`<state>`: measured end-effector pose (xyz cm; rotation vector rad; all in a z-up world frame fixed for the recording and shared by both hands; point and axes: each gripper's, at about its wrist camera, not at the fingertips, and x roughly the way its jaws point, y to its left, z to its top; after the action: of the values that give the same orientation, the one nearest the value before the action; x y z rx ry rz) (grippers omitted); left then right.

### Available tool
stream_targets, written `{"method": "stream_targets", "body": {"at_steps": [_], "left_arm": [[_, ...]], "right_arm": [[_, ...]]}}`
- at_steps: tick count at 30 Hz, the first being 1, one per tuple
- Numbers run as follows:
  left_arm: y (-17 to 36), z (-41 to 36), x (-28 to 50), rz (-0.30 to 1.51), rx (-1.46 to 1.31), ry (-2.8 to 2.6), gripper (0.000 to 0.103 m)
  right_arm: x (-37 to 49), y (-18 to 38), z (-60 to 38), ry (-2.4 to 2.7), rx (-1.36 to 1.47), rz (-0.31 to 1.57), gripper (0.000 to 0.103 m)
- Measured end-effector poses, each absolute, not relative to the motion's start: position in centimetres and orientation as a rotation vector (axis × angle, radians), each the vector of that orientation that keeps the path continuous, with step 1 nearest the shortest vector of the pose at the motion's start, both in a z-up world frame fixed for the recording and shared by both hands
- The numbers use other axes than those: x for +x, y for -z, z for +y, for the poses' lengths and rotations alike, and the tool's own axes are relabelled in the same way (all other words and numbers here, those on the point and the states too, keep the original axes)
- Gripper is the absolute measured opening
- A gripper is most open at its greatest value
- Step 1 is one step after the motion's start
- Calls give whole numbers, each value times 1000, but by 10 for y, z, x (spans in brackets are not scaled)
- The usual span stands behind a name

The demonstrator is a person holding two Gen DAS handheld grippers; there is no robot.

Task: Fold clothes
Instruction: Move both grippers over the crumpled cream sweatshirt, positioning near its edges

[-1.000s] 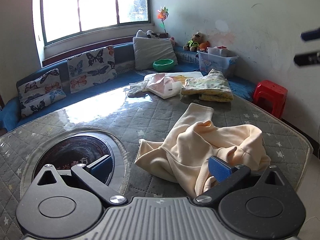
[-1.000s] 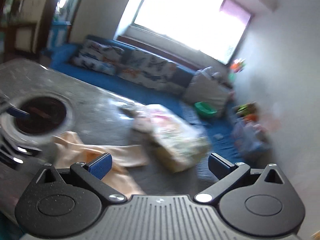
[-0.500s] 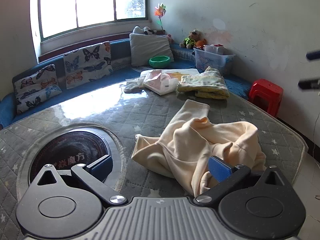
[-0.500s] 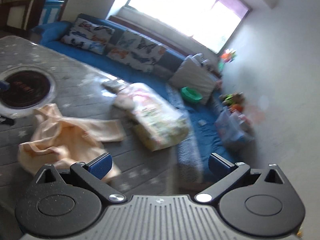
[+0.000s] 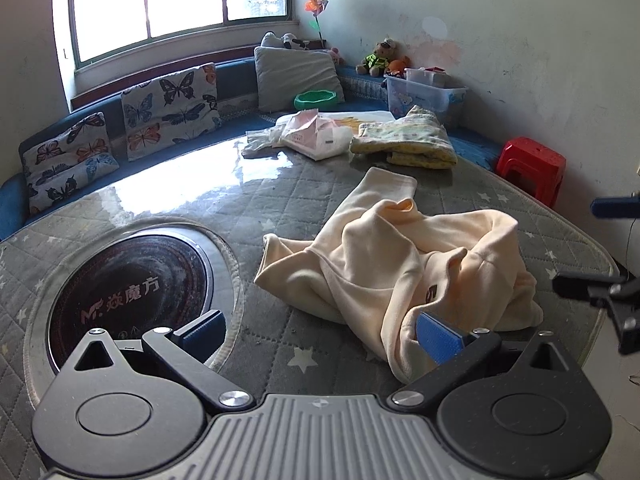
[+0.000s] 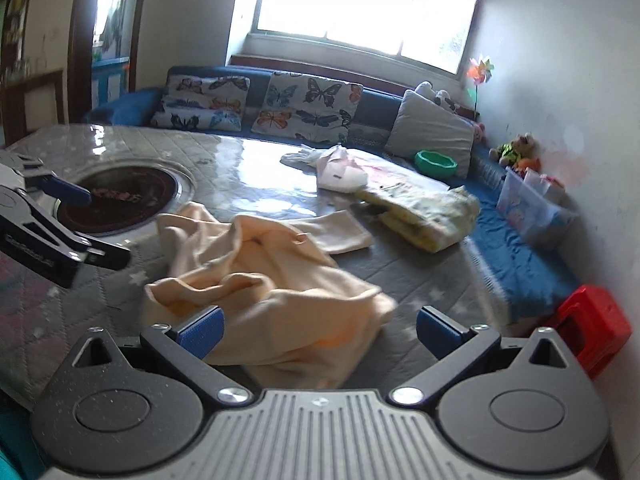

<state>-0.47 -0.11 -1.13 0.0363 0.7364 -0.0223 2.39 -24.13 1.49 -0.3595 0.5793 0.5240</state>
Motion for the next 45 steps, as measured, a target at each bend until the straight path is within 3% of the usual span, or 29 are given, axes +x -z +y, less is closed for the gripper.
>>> {"method": "stream_targets", "body": {"at_steps": [19, 45], "left_arm": [[31, 2, -10, 814, 15, 46, 103], [52, -2, 11, 895, -17, 70, 103]], "right_arm": [[-22, 43, -207, -473, -192, 656, 103], [-9, 68, -191, -414, -157, 776, 103]]}}
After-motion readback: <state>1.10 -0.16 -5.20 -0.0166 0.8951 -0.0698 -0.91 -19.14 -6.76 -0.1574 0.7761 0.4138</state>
